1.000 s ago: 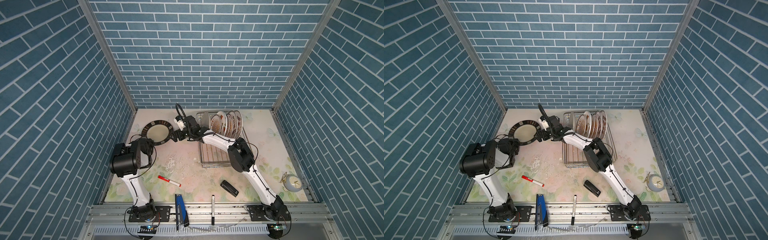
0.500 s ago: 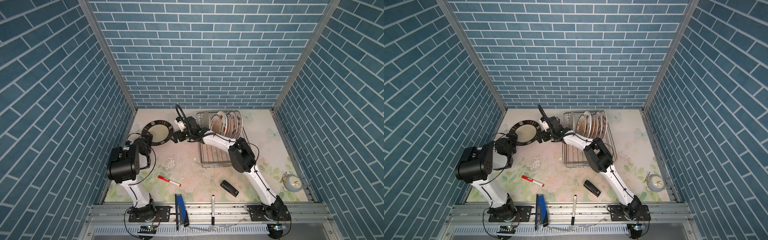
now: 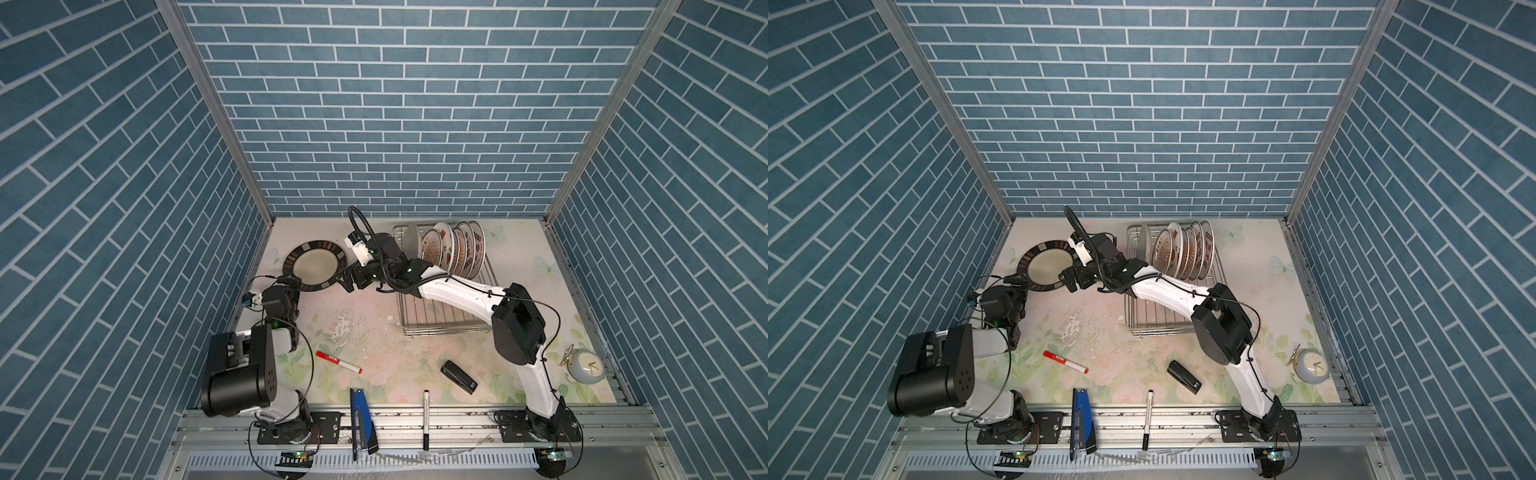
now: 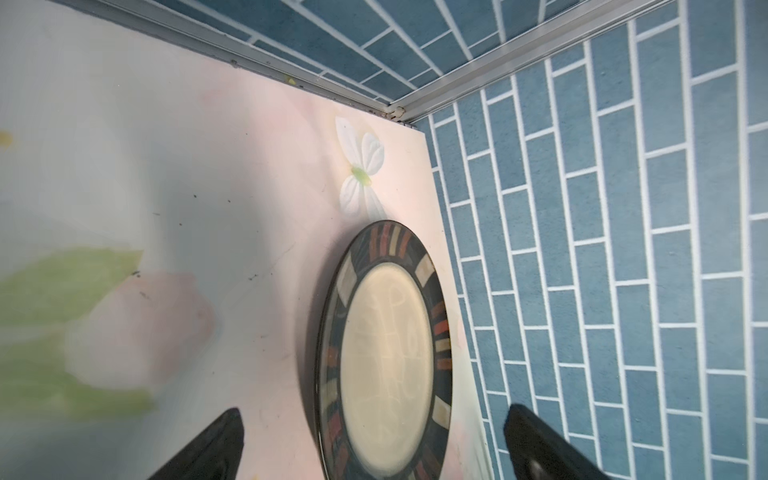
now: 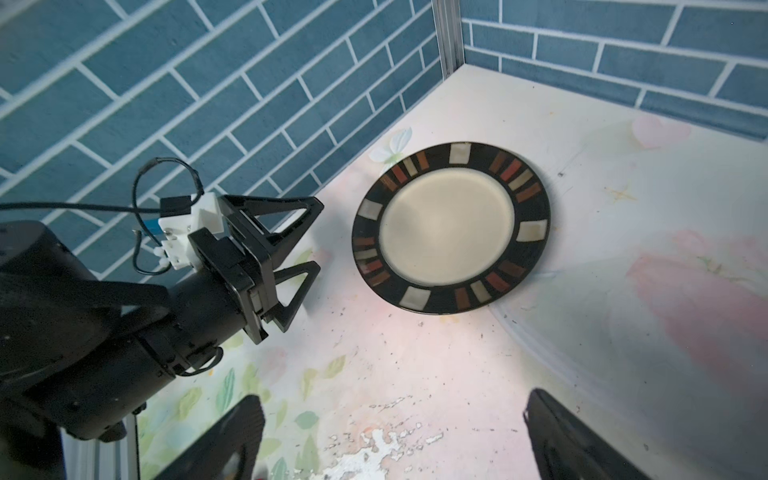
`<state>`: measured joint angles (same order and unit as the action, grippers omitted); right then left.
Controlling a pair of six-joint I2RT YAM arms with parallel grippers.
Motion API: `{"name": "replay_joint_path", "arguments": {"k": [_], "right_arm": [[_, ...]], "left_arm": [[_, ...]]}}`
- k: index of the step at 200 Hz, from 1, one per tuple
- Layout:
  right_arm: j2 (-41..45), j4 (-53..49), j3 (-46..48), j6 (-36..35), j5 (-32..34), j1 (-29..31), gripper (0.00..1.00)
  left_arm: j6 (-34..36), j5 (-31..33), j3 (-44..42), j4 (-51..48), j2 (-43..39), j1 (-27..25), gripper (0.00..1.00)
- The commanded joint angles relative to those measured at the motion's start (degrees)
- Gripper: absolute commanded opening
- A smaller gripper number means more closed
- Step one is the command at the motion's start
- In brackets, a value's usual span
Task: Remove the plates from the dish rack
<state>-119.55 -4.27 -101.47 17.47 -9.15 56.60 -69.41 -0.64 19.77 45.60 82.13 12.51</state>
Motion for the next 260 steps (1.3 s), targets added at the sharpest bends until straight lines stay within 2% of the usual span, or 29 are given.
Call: {"name": "replay_joint_path", "arguments": {"k": [1,30,48,74,106,124,136,142,156,187,206,225,260], "right_arm": [[4.8,0.6,4.1,-1.7,5.7,0.1,0.99],[11.1,-1.4,9.4,-1.5,10.4,0.1,0.99],[14.8,-4.1,11.5,-1.9,13.9,0.1,0.99],[20.9,-5.8,16.6,-3.2,16.3,0.0,0.99],[31.4,-6.9,25.5,-2.9,20.3,-0.3,0.99],[36.0,-8.4,29.0,-2.5,27.2,-0.7,0.99],[37.7,-9.3,29.9,-2.5,31.5,-1.2,0.99],[37.8,-10.3,29.7,-2.0,32.6,-1.7,0.99],[36.7,-14.4,27.2,0.1,32.0,-4.1,0.99],[33.0,-16.3,24.2,2.5,28.5,-8.5,0.99],[30.6,-15.0,22.6,1.2,28.8,-9.3,0.99],[27.3,-14.0,20.2,-3.2,26.6,-9.5,0.98],[21.9,-14.0,15.8,-2.2,28.1,-10.0,0.94]], "left_arm": [[2.2,-0.8,-1.2,-5.1,-7.6,-0.5,1.00],[5.8,-2.2,-0.7,-14.5,-18.2,-2.4,1.00],[8.1,-5.1,-0.9,-15.8,-22.8,-4.5,1.00],[13.5,-9.4,2.1,-20.4,-27.2,-11.1,1.00],[19.7,-13.6,2.6,-18.1,-29.4,-20.9,1.00],[19.9,-16.6,0.2,-12.0,-29.7,-23.6,1.00],[22.1,-20.9,0.0,-8.9,-29.6,-26.0,0.88],[23.4,-22.6,0.7,-9.8,-29.7,-27.7,0.89],[24.3,-22.7,0.7,-9.5,-30.1,-31.2,0.99],[25.3,-21.9,0.3,-11.8,-32.0,-33.2,1.00],[26.0,-20.4,-0.5,-12.1,-33.0,-33.7,1.00],[26.3,-18.0,-1.7,-10.8,-32.8,-35.3,1.00],[28.1,-19.4,0.1,-9.2,-29.6,-36.5,1.00]]}}
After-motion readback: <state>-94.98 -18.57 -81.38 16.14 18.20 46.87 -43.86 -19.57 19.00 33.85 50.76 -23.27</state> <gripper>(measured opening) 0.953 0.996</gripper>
